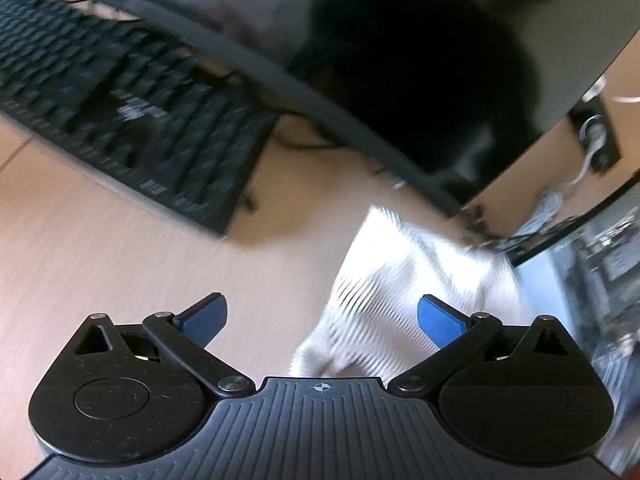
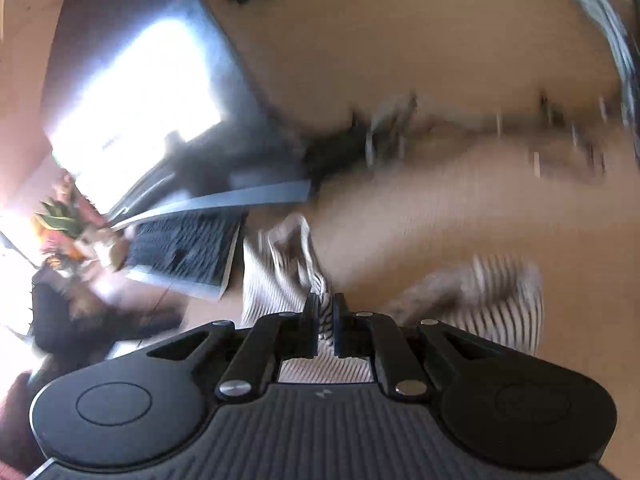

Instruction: Fold clothes

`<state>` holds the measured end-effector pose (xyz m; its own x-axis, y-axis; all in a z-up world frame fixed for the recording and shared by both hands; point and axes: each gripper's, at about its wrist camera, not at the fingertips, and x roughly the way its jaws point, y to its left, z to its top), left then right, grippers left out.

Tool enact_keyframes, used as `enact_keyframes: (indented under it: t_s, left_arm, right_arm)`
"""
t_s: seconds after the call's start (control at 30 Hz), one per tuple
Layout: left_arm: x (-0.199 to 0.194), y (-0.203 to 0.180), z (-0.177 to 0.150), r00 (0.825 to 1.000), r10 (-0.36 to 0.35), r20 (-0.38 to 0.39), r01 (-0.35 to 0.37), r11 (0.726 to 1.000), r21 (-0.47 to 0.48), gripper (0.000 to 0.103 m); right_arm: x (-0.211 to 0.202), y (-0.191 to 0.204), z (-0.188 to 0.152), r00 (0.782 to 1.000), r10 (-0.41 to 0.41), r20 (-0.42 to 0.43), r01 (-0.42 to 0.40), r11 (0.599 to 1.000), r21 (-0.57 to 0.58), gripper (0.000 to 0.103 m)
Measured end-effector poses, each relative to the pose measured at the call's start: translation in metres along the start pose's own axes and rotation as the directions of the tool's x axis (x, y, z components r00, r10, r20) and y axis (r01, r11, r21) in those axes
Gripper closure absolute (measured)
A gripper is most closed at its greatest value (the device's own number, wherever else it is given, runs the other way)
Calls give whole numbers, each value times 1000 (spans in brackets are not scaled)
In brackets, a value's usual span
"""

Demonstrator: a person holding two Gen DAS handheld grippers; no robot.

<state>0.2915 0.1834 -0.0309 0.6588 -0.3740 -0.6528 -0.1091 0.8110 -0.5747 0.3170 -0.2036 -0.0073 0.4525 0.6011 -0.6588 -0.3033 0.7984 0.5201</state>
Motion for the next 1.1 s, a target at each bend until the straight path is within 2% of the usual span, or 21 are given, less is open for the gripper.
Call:
enact_keyframes:
  t_s: [0.07,0.17,0.3,0.33,0.37,0.43,0.47,0.53,0.6,0.63,0.67,0.7,0.8,0.87,0.93,0.97,1.1]
  left_arm:
    - [9,-12,9,999,-41,-2,41,999,14,0]
    - [14,-42,14,996,-90,-6,90,992,91,0]
    - [6,-75,3,987,-163,-12,161,957,240,0]
    - [6,-79,-4,984,-173,-40,177,947,267,2]
    - [5,-84,-10,981,-182,-69,194,936,293,10]
    - [12,-87,-27,974,-154,-166,205,914,350,25]
    - [17,-86,-35,975,-115,-189,181,904,387,26]
    - [24,-83,-48,974,-59,-220,153,884,442,26]
    - [28,-80,-56,969,-43,-241,154,873,462,25]
    - [30,-79,-59,968,-44,-245,158,870,467,23]
    - [31,-78,-62,967,-45,-250,162,866,472,19]
    - [32,-79,-62,967,-51,-251,169,864,474,17]
    - [30,-81,-63,967,-53,-247,168,865,473,14]
    - [24,-80,-63,969,-54,-241,164,869,466,13]
    - [17,-78,-63,972,-45,-232,151,874,462,8]
    - [14,-77,-64,973,-34,-227,140,873,467,8]
    - [14,-73,-68,975,26,-219,88,865,494,7]
  right_arm:
    - [1,-5,-38,997,4,-71,1,998,65,98]
    - [18,-10,-85,988,-49,-148,66,991,112,98]
    - [12,-2,-104,989,-93,-118,104,991,89,98]
    - [9,-1,-104,988,-104,-114,114,990,84,98]
    - [7,0,-104,987,-116,-113,125,989,77,97]
    - [-3,6,-103,984,-141,-106,146,989,38,93]
    - [-10,10,-99,986,-138,-96,140,990,19,92]
    - [-28,19,-87,996,-73,-47,73,997,6,92]
    - [-53,30,-70,998,-37,41,38,999,-33,80]
    - [-61,35,-63,994,-69,87,76,994,-75,75]
    - [-68,38,-57,986,-101,129,115,987,-114,64]
    - [-67,38,-53,979,-140,146,159,978,-133,62]
    - [-48,17,-60,961,-269,70,276,954,-114,62]
    - [-34,12,-77,911,-411,39,411,894,-179,59]
    - [-25,17,-91,874,-485,38,479,845,-238,43]
    - [-22,15,-95,869,-493,28,486,843,-230,40]
    - [-12,1,-98,898,-441,-16,436,892,-119,40]
